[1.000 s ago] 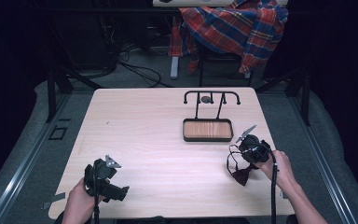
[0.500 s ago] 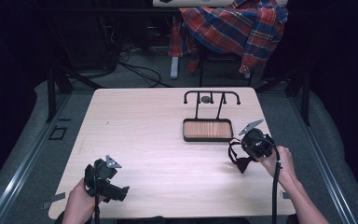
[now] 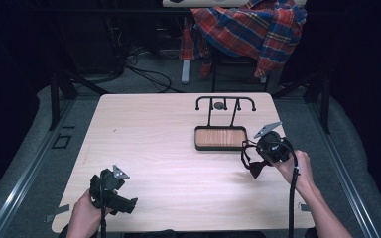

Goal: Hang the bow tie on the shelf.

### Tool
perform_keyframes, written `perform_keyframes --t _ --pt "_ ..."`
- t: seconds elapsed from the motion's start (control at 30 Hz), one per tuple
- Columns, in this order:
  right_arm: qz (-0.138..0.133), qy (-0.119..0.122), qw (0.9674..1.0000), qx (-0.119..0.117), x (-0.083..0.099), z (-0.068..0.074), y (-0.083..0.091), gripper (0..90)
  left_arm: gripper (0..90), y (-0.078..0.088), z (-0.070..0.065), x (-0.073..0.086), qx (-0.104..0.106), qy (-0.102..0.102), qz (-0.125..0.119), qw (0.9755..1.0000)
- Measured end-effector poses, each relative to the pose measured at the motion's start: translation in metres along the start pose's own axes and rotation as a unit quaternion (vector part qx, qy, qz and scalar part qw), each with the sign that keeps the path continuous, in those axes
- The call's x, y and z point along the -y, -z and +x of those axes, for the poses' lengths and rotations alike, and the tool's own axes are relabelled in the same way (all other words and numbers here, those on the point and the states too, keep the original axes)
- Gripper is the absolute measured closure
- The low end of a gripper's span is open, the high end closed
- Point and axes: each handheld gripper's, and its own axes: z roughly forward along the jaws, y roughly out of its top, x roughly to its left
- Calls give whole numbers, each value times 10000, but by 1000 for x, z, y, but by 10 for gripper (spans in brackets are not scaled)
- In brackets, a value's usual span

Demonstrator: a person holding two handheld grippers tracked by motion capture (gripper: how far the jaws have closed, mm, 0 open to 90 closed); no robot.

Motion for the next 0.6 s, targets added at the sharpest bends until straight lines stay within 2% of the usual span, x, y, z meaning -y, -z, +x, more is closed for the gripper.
perform_keyframes --t 0.13,0.17,0.6 --pt "-64 5 10000 36 -6 -2 3 893 15 0 0 0 0 -4 13 10000" --pt "-151 -39 9999 47 -9 -3 4 894 15 0 0 0 1 3 9 10000" --pt "-245 -45 9996 122 -21 -9 6 894 15 0 0 0 -2 -8 21 10000"
